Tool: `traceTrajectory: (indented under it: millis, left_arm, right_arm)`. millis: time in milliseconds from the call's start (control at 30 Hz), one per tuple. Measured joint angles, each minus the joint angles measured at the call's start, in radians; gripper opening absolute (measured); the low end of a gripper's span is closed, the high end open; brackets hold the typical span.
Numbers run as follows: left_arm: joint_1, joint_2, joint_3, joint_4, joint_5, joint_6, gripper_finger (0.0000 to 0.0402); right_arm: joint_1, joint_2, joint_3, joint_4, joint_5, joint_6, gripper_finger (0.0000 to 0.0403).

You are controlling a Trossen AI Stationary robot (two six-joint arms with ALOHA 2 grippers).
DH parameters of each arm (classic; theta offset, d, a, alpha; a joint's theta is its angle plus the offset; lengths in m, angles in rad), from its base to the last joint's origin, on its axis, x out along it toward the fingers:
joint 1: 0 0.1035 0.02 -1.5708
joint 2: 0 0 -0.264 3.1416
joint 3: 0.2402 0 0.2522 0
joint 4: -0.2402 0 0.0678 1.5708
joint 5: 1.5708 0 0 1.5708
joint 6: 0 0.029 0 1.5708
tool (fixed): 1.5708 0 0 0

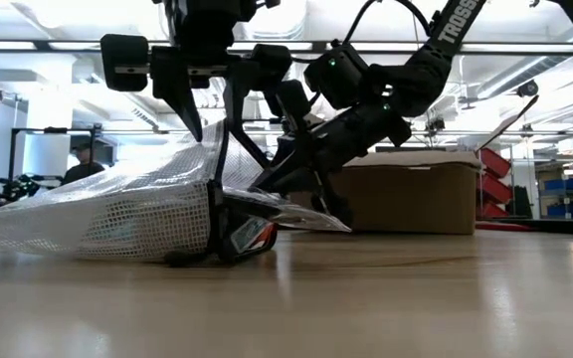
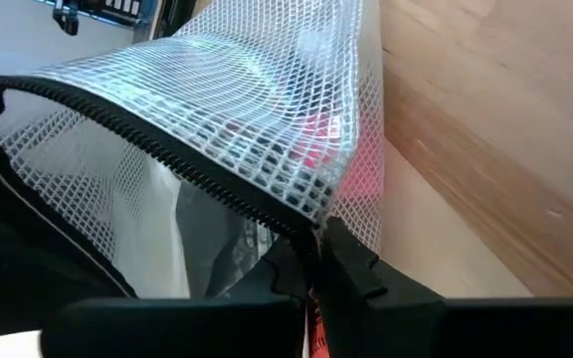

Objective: Unpack boxes

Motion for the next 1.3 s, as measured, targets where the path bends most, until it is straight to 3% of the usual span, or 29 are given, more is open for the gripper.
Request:
traceTrajectory:
  millis: [400,733,900,1100,1300]
  left_arm:
    - [-0.002,-0.005,0.011,0.007,0.047,-0.016,0.0148]
    - [-0.002,-0.005,0.011,0.001,0.052,-0.019,0.0052]
    - [-0.002,-0.005,0.011,0.002,0.048,-0.019,0.0034]
    - [-0.002,-0.005,0.011,0.007,0.047,-0.019,0.0044]
    - [-0.002,-0.005,0.011,0.007,0.043,-0.026,0.0109]
  right_arm:
    - [0.0,0.0,0.0,0.034,-0.038,-0.016,0.0]
    - [0.0,0.0,0.0,0.032,-0.039,-0.022,0.0]
    - [0.0,0.0,0.0,0.032,-0.039,-0.023,0.0]
    - [0.0,0.0,0.0,0.032,-0.042,-0.025,0.0]
    - [0.0,0.0,0.0,0.04,-0.063,-0.023,0.0]
